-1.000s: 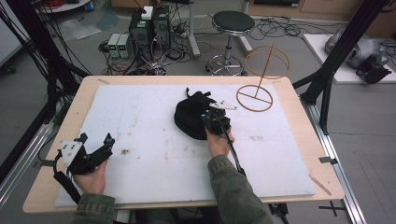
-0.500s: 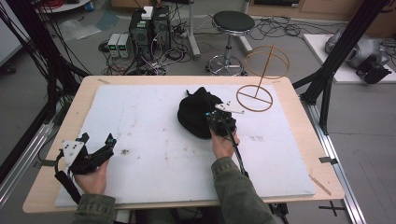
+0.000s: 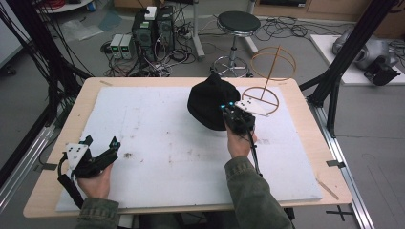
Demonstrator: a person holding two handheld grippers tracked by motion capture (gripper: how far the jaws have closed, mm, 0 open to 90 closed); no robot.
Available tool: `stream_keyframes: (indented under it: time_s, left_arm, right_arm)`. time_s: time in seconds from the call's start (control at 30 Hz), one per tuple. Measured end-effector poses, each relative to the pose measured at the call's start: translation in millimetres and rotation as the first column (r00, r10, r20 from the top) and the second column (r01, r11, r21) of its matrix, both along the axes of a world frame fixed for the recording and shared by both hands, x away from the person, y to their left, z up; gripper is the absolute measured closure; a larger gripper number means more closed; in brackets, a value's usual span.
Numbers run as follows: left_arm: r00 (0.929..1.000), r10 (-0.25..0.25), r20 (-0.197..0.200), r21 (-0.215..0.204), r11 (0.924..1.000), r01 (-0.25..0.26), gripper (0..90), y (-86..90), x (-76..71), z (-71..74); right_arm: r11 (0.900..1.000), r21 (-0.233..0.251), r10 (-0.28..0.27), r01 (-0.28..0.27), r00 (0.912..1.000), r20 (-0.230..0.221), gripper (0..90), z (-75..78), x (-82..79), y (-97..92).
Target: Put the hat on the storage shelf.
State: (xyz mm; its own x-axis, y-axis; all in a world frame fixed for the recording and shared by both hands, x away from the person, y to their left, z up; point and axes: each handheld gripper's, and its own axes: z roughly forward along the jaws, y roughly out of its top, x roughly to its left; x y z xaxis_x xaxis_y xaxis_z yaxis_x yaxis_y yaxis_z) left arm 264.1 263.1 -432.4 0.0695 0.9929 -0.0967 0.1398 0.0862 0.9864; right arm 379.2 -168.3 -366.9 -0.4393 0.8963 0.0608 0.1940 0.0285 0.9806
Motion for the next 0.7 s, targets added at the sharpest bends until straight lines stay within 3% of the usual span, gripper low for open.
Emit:
stream_keyframes:
  time_s: [0.23,0.4,0.7]
  left_arm:
    - [1.0000,0.001,0.009,0.002,1.0000,-0.001,14.1,-1.4,0.2,0.3]
    - [1.0000,-0.002,0.006,0.008,1.0000,0.002,14.1,-2.3,0.7,0.2]
    - [0.9998,-0.017,0.003,0.016,0.9997,0.017,14.1,-6.2,1.0,-0.3]
  right_arm:
    - [0.9998,0.020,-0.011,0.009,0.9970,0.077,87.4,25.9,-0.6,-12.5]
    - [0.9975,0.067,-0.033,0.023,0.9872,0.156,87.3,47.9,1.1,-24.7]
    - [0.9969,0.071,-0.048,0.032,0.9696,0.240,87.1,82.9,4.4,-41.4]
